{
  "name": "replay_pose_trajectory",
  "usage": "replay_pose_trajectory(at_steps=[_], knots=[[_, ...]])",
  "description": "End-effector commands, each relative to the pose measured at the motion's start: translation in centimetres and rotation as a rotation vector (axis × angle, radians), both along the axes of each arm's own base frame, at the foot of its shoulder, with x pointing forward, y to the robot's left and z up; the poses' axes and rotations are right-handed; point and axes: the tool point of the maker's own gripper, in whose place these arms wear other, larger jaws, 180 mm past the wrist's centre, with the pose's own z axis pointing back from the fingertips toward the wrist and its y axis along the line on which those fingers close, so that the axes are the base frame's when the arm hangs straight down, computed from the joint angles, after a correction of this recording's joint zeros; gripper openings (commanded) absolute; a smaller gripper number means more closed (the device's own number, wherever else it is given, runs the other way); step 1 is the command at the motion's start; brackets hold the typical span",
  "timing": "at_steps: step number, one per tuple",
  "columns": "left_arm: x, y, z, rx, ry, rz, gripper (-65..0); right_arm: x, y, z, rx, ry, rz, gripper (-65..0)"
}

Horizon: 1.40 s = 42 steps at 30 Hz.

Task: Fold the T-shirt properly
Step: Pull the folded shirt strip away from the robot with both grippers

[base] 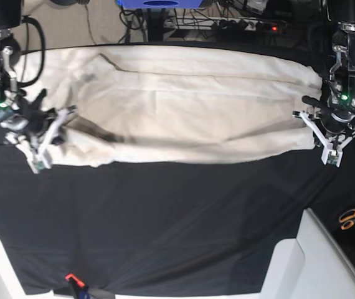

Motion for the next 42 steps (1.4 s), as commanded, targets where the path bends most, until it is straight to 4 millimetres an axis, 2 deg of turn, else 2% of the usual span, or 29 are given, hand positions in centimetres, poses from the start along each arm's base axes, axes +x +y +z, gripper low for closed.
replay_pose_trajectory(at_steps=[1,4,9,13,20,23,29,37,42], knots=[[0.7,1.1,1.3,0.035,-0.03,-0.004,-65.0,1.0,-0.4,1.3,0.005,-0.048,-0.002,-65.0],[0.8,1.4,1.3,0.039,-0.027,-0.002,-65.0,1.0,-1.8,1.5,-0.027,-0.047,-0.004,-65.0],[0.6,1.3,1.0,0.037,-0.021,-0.003,-65.0,0.4,-1.9,1.1,-0.028,-0.034,-0.006,-65.0],[0.4,0.3,0.2,0.041,0.006,-0.038,-65.0,-0.1,-1.6,1.4,-0.029,-0.04,0.003,-65.0],[0.0,-0.2,-0.2,0.039,0.018,-0.051,-65.0,-0.6,-1.2,2.6,-0.063,-0.03,0.025,-65.0],[-0.1,-0.2,-0.2,0.04,0.02,-0.052,-65.0,-1.0,-2.3,3.2,-0.071,-0.044,-0.008,-65.0],[-1.2,0.1,-0.6,0.053,0.045,-0.061,-65.0,-2.7,-3.1,2.3,-0.051,-0.012,-0.068,-65.0],[-1.1,0.4,-0.4,0.055,0.04,-0.055,-65.0,-4.1,-0.8,1.2,0.012,0.019,-0.083,-65.0],[-1.0,0.4,-0.3,0.055,0.037,-0.052,-65.0,-4.8,-0.1,1.5,0.014,0.023,-0.075,-65.0]])
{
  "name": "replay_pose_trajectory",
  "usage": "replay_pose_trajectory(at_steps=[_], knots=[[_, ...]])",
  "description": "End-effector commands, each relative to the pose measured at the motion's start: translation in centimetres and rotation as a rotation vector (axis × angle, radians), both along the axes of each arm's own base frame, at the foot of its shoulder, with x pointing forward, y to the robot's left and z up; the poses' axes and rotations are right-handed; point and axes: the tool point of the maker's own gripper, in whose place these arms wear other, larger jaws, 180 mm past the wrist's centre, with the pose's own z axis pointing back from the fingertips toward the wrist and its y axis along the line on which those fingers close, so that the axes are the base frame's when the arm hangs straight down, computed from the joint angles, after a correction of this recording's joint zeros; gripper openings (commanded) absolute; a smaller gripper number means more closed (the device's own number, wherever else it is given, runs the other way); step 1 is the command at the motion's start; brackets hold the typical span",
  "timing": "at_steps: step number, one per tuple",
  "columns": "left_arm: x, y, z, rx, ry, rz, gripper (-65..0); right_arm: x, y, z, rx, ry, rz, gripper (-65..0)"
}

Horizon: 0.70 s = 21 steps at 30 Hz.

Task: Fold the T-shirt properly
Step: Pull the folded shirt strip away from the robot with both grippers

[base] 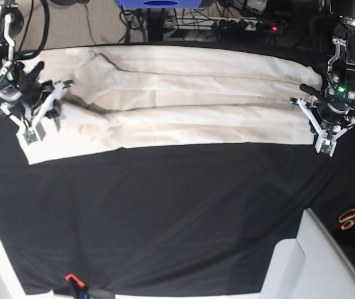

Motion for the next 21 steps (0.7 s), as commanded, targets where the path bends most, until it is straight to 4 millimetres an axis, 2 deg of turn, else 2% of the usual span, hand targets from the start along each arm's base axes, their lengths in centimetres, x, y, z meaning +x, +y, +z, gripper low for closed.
replay_pose_trajectory(at_steps=[1,12,21], knots=[[1.0,0.8,1.5,0.023,-0.045,-0.002,-65.0,1.0,0.2,1.4,0.01,-0.056,0.004,-65.0],[1.3,1.6,2.0,0.047,-0.048,-0.008,-65.0,-1.0,-0.3,1.0,0.003,-0.029,-0.011,-65.0],[1.0,1.5,1.9,0.047,-0.042,-0.009,-65.0,-1.4,-0.2,1.2,-0.001,-0.028,-0.006,-65.0]])
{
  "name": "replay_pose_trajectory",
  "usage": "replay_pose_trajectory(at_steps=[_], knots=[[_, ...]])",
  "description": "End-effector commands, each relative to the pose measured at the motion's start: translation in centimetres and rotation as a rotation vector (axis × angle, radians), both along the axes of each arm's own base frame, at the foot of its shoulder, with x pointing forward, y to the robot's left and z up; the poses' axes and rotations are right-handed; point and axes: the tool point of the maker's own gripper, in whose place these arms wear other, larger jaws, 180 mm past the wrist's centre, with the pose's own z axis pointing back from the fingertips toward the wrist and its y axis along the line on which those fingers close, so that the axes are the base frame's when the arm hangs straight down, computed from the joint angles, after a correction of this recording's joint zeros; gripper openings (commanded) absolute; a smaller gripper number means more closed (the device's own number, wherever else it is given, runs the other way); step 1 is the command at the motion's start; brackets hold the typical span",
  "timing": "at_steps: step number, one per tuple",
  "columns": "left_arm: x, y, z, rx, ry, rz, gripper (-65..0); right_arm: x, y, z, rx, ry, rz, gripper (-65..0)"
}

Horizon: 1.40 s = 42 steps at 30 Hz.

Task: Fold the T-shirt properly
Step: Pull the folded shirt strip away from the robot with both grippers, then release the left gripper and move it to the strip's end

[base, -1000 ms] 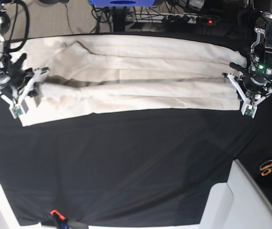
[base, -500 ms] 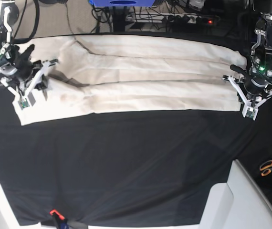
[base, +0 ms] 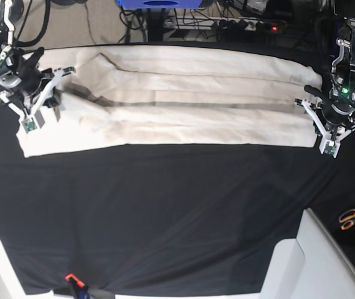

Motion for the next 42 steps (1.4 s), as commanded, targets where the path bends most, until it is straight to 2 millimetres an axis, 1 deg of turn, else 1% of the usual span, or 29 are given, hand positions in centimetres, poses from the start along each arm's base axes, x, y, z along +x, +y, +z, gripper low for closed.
replay_pose_trajectory(at_steps=[1,3,12,14,15,17,20,24,26,35,37,41,42], knots=[[0.9,0.7,1.4,0.026,-0.043,-0.005,-65.0,0.7,-0.3,0.9,-0.004,-0.037,0.003,-65.0],[0.9,0.7,1.4,0.026,-0.041,-0.005,-65.0,0.2,-0.2,0.8,-0.005,-0.028,0.004,-65.0],[0.7,0.3,1.0,0.018,-0.034,-0.01,-65.0,-0.7,-0.2,0.2,-0.001,-0.003,0.0,-65.0],[0.1,0.2,0.6,0.018,-0.018,-0.011,-65.0,-1.0,0.0,-0.1,0.014,0.003,-0.017,-65.0],[-0.2,0.2,0.4,0.018,-0.011,-0.011,-65.0,-1.1,-0.6,-0.2,0.013,0.006,-0.05,-65.0],[-0.3,0.2,0.3,0.017,-0.009,-0.011,-65.0,-1.5,-1.0,-0.8,0.022,0.02,-0.089,-65.0],[-1.4,0.2,-0.3,0.016,0.017,-0.011,-65.0,-1.6,-1.2,-0.9,0.023,0.024,-0.096,-65.0],[-1.6,0.2,-0.4,0.016,0.022,-0.011,-65.0,-1.5,-1.2,-0.9,0.023,0.022,-0.096,-65.0],[-2.1,0.4,-0.6,0.018,0.031,-0.006,-65.0,-1.5,-1.2,-0.9,0.023,0.022,-0.096,-65.0],[-2.1,0.2,-0.8,0.014,0.034,-0.007,-65.0,-1.6,-1.2,-1.0,0.025,0.029,-0.104,-64.7],[-2.1,0.2,-0.7,0.014,0.031,-0.009,-65.0,-1.6,-1.2,-1.0,0.027,0.03,-0.108,-62.3],[-2.1,0.2,-0.7,0.014,0.031,-0.009,-65.0,-1.8,-0.7,-1.2,0.043,0.033,-0.122,-50.3],[-2.2,0.2,-0.8,0.014,0.035,-0.009,-65.0,-1.9,-1.1,-1.2,0.047,0.034,-0.153,-47.7]])
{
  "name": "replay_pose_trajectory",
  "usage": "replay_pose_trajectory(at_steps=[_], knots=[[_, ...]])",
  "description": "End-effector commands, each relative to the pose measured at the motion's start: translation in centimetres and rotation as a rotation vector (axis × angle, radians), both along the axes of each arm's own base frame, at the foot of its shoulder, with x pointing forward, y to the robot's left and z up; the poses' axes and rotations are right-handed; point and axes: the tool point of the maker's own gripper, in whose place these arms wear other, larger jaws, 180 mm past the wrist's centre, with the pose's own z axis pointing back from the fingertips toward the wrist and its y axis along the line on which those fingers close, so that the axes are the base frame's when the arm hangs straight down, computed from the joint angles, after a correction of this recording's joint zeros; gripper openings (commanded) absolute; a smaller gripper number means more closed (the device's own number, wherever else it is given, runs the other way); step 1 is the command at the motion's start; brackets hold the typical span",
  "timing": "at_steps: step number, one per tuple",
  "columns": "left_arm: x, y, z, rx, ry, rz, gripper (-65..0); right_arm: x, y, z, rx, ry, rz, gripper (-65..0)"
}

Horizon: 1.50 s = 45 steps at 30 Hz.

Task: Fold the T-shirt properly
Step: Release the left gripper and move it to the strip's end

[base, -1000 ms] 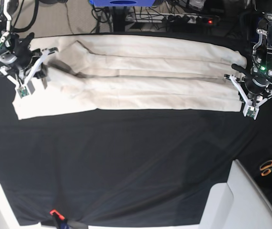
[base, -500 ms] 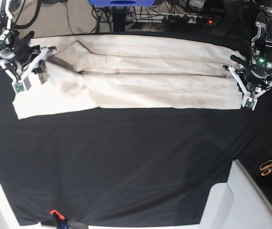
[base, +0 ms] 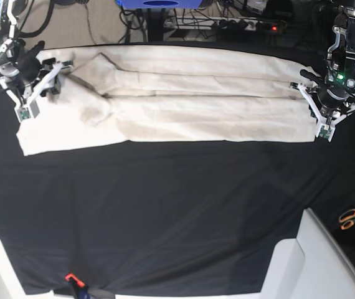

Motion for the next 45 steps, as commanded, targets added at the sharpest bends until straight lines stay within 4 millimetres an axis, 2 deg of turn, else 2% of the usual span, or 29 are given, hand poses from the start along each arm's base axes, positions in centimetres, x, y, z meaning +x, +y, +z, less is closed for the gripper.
replay_pose_trajectory(at_steps=[1,3,7,9,11,14,16,19,22,26,27,28,29,30,31,34,39,40,41,45], knots=[[0.8,0.6,1.2,0.022,-0.035,-0.009,-65.0,0.2,-0.9,0.5,-0.001,-0.021,-0.054,-45.3],[0.7,0.5,1.1,0.022,-0.033,-0.01,-65.0,-0.2,-1.6,0.3,0.002,-0.007,-0.133,-42.6],[0.7,0.8,1.2,0.024,-0.036,-0.003,-64.7,-0.3,-2.9,0.4,-0.013,-0.007,-0.211,-42.6],[1.1,0.8,1.5,0.026,-0.046,-0.005,-56.1,-0.4,-4.5,0.8,-0.028,-0.021,-0.306,-42.6],[1.8,0.5,2.4,0.023,-0.075,-0.013,-49.0,-0.3,-5.9,2.1,-0.041,-0.06,-0.398,-42.6],[3.2,0.6,5.5,0.019,-0.173,0.008,-41.1,0.1,-6.9,5.0,-0.05,-0.148,-0.499,-42.6],[4.2,0.6,7.9,0.016,-0.251,0.029,-36.7,0.5,-6.4,5.9,-0.043,-0.179,-0.493,-42.6],[4.8,1.3,10.7,0.022,-0.341,0.069,-32.3,1.7,-3.3,5.9,-0.007,-0.186,-0.344,-42.6],[4.5,2.6,11.3,0.024,-0.365,0.123,-32.6,1.8,0.7,5.2,0.032,-0.168,-0.126,-42.8],[2.6,4.7,9.7,-0.043,-0.336,0.248,-33.1,1.1,4.9,4.7,0.085,-0.161,0.114,-44.6],[2.3,5.0,9.3,-0.098,-0.335,0.27,-34.7,0.8,5.8,4.5,0.099,-0.158,0.16,-48.9],[1.8,5.2,8.8,-0.165,-0.33,0.28,-39.7,0.6,6.4,4.6,0.109,-0.161,0.201,-56.4],[1.3,5.7,8.7,-0.234,-0.336,0.293,-47.9,0.5,6.6,4.5,0.112,-0.16,0.213,-64.4],[0.8,6.5,8.7,-0.299,-0.354,0.318,-60.1,0.4,6.8,4.5,0.115,-0.159,0.217,-65.0],[0.2,7.2,8.6,-0.348,-0.364,0.343,-65.0,0.4,6.8,4.5,0.115,-0.159,0.218,-63.0],[-1.5,9.3,7.4,-0.397,-0.346,0.39,-65.0,0.4,6.6,4.5,0.112,-0.157,0.213,-64.7],[-1.5,6.7,4.9,-0.506,-0.271,0.231,-65.0,0.5,6.4,4.5,0.105,-0.158,0.215,-64.8],[-1.6,6.9,4.3,-0.519,-0.264,0.25,-65.0,0.5,6.4,4.5,0.105,-0.158,0.215,-64.8],[-1.8,7.2,4.0,-0.527,-0.261,0.268,-62.0,0.5,6.4,4.5,0.105,-0.158,0.215,-64.8],[-2.2,7.4,2.5,-0.561,-0.246,0.315,-24.8,0.4,6.2,4.4,0.1,-0.154,0.213,-64.8]])
